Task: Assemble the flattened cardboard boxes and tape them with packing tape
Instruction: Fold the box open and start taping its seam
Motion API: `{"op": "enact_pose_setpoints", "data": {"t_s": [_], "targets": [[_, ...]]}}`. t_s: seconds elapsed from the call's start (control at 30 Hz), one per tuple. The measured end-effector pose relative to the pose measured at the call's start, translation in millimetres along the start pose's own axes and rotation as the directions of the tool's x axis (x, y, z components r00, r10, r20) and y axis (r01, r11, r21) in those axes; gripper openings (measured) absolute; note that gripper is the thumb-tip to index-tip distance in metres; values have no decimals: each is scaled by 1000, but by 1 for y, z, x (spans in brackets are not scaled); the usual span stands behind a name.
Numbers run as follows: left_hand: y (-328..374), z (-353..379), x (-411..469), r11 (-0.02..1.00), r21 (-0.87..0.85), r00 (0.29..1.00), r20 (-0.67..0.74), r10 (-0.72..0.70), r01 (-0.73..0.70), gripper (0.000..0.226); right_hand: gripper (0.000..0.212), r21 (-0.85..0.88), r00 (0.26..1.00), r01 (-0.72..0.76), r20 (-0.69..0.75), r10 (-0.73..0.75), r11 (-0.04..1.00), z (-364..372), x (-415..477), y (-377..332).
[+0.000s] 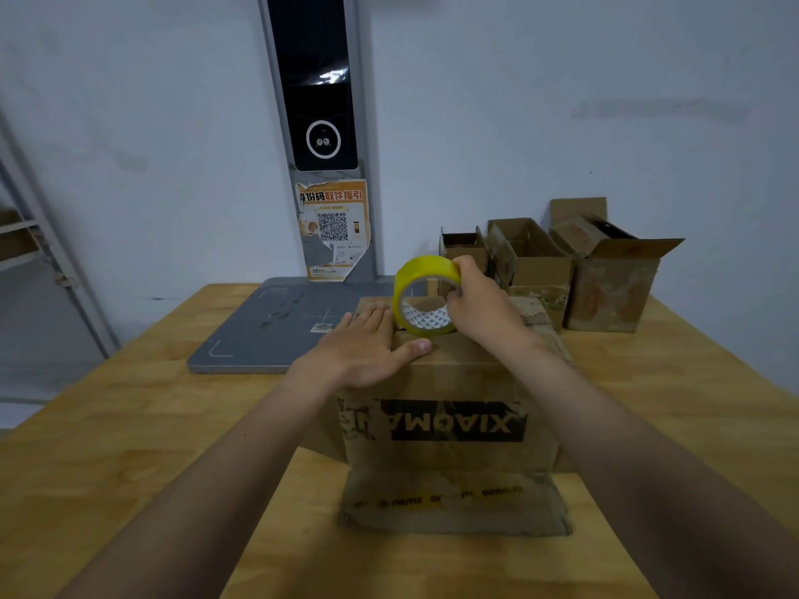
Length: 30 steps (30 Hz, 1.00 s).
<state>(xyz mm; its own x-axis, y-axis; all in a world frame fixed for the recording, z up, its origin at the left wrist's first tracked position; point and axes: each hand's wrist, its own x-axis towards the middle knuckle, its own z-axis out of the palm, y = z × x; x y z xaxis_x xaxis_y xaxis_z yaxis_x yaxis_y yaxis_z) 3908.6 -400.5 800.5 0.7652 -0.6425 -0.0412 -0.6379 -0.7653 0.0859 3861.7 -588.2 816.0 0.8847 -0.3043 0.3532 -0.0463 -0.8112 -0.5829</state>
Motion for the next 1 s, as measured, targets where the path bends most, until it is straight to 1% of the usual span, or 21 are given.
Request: {"op": "enact_pose_setpoints", "data": {"t_s": [0.07, 0.13, 0.27, 0.33, 0.4, 0.43, 0.5, 0.53, 0.6, 0.67, 0.77, 0.9, 0.93, 1.0], "targets": [[0, -1, -1, 1000, -4, 1000, 9, -17, 17, 100, 22, 73, 999, -24, 34, 22, 997, -7, 3, -1], [0, 0, -2, 1000, -6, 1000, 11, -25, 25, 103, 28, 74, 1000, -23, 21, 21, 997, -15, 2, 1], [-2, 1, -2, 999, -24, 999, 3, -32, 32, 116, 48, -98, 995, -7, -97, -2, 995, -43, -4, 20], [-3, 3, -2, 999, -24, 1000, -4, -26, 26, 120, 54, -139, 990, -22, -144, 1, 990, -56, -7, 34], [-3, 4, -1, 1000, -9, 1000, -10, -21, 21, 121, 46, -116, 987, -25, -159, 6, 993, -61, -12, 44], [-3, 4, -1, 1000, 1, 1000, -13, -23, 23, 120, 37, -92, 988, -18, -154, 3, 996, -60, -14, 49], [-4, 3, -2, 999, 15, 1000, -12, -28, 28, 120, 12, 1, 993, -40, -108, 40, 999, -55, -17, 60], [-4, 3, -2, 999, 16, 1000, -6, -30, 30, 121, 8, 68, 995, -71, -65, 75, 995, -52, -20, 64], [-5, 1, -4, 999, 17, 999, 2, -34, 34, 121, 15, 170, 991, -129, -2, 131, 977, -46, -23, 70], [-10, 0, -8, 999, 20, 999, 11, -48, 47, 122, 16, 195, 992, -124, -13, 129, 973, -41, -24, 65], [-26, -1, -15, 996, 27, 996, 21, -91, 90, 125, 18, 196, 996, -87, -16, 92, 977, -27, -25, 50], [-44, -3, -23, 984, 54, 984, 40, -174, 172, 138, 17, 173, 997, -70, -18, 74, 982, -4, -25, 29], [-45, -4, -24, 984, 55, 984, 38, -172, 170, 138, 17, 163, 997, -69, -28, 74, 984, -1, -25, 27], [-37, -3, -23, 991, 53, 992, 19, -124, 123, 135, 16, 152, 997, -61, -37, 68, 986, 1, -24, 25]]}}
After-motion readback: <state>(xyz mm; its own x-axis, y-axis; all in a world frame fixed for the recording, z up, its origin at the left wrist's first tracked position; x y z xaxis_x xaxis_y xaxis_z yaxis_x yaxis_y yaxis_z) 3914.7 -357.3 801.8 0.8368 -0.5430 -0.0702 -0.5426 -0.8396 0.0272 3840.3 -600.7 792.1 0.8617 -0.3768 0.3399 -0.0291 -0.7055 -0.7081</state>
